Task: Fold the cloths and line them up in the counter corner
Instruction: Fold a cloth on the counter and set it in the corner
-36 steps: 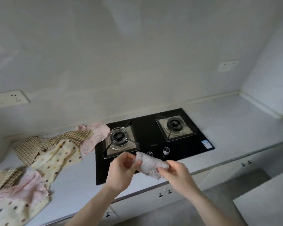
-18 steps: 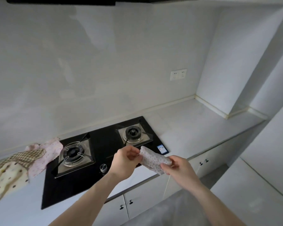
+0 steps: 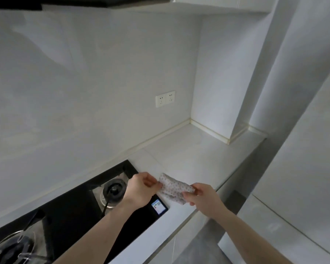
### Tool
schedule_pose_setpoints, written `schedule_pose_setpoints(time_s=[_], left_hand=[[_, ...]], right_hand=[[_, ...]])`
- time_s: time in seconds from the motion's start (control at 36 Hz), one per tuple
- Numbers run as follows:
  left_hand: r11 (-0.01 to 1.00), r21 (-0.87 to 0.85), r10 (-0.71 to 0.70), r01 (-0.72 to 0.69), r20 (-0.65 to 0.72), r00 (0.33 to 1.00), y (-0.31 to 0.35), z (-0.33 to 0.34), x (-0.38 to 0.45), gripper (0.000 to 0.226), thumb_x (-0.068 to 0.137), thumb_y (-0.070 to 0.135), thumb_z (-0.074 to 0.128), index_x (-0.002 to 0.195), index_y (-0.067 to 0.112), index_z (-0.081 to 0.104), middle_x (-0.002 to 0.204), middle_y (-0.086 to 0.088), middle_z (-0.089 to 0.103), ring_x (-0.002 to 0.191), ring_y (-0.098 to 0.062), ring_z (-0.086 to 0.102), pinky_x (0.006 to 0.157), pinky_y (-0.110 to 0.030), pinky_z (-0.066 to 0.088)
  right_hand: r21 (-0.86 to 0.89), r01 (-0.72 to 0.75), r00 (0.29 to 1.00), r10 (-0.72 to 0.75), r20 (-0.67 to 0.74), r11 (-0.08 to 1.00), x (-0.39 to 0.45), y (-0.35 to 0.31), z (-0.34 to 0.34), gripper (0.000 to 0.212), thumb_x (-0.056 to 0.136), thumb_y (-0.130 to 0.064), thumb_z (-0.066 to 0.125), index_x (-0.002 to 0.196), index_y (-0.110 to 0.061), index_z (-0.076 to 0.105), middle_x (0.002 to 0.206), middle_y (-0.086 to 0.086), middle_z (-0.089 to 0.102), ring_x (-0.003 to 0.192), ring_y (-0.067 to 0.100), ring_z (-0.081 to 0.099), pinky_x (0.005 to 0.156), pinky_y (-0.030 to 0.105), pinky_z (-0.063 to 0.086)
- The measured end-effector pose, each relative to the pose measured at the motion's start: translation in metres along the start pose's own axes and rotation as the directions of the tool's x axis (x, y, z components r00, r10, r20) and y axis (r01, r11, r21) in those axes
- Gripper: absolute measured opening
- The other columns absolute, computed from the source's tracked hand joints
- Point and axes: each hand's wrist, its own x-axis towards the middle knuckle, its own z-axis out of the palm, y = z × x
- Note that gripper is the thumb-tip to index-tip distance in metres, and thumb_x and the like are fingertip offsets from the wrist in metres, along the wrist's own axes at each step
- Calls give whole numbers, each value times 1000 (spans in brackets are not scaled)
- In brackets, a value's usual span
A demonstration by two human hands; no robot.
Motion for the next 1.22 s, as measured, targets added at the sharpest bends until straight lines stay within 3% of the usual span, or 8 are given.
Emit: schedule_pose_setpoints(time_s=[0.19, 0.42, 0.5, 0.69, 0.81, 0.97, 1.14, 1.22], left_hand=[[1000, 4, 0, 0, 110, 994, 28, 34, 83, 24, 79, 33, 85, 74, 17, 68, 59, 5, 68, 54, -4, 65, 53, -19, 50], [1000, 16, -8, 6, 153, 988, 38, 47, 147, 22, 85, 33, 78, 83, 15, 67, 80, -1, 73, 56, -4, 68, 63, -32, 58], [999, 45, 11, -18, 152, 988, 35, 47, 165, 13, 89, 30, 74, 83, 20, 67, 88, 4, 71, 60, -5, 69, 60, -30, 55], [995, 102, -18, -2, 196, 981, 25, 45, 208, 7, 87, 24, 71, 80, 27, 71, 88, 9, 73, 81, -12, 70, 80, -35, 59], [991, 132, -45, 21, 178, 983, 28, 62, 228, 5, 89, 24, 69, 85, 27, 70, 94, 10, 70, 81, -7, 66, 64, -18, 49], [984, 155, -104, 83, 131, 986, 36, 90, 256, 6, 91, 23, 67, 88, 28, 68, 93, 14, 67, 80, 1, 59, 63, -10, 41], [964, 228, -159, 133, 98, 983, 41, 99, 283, 7, 90, 24, 68, 89, 31, 69, 92, 17, 68, 82, 2, 59, 73, -16, 44], [958, 234, -186, 164, 72, 980, 46, 109, 301, 9, 91, 24, 68, 87, 32, 68, 94, 15, 68, 84, 1, 60, 73, -17, 43]], right_hand=[[63, -126, 985, 132, -109, 990, 60, 10, -28, 12, 87, -31, 72, 84, -20, 71, 65, -4, 71, 54, 1, 63, 56, 20, 47], [241, -235, 954, 271, -129, 942, 121, 25, -39, 15, 87, -22, 76, 94, -10, 72, 83, 14, 75, 61, 12, 65, 56, 26, 47], [295, -276, 940, 321, -113, 915, 144, 32, -42, 18, 88, -20, 75, 99, -6, 71, 78, 8, 72, 59, 12, 64, 57, 26, 48], [415, -367, 892, 441, -96, 832, 212, 49, -61, 10, 92, -12, 68, 100, -6, 68, 78, 8, 66, 61, 14, 59, 52, 21, 44], [421, -426, 849, 515, -121, 801, 265, 74, -70, 5, 93, -7, 62, 92, -8, 66, 75, 9, 64, 58, 14, 58, 46, 20, 41], [427, -498, 788, 600, -141, 755, 341, 110, -83, 7, 94, -9, 62, 89, -7, 66, 74, 11, 67, 57, 16, 60, 44, 22, 43], [439, -529, 750, 642, -157, 726, 394, 139, -101, 10, 97, -10, 60, 89, -5, 62, 63, 11, 60, 51, 18, 54, 33, 16, 38], [459, -533, 735, 658, -164, 710, 420, 156, -116, 8, 97, -10, 59, 98, -3, 63, 62, 10, 59, 51, 18, 54, 39, 21, 42]])
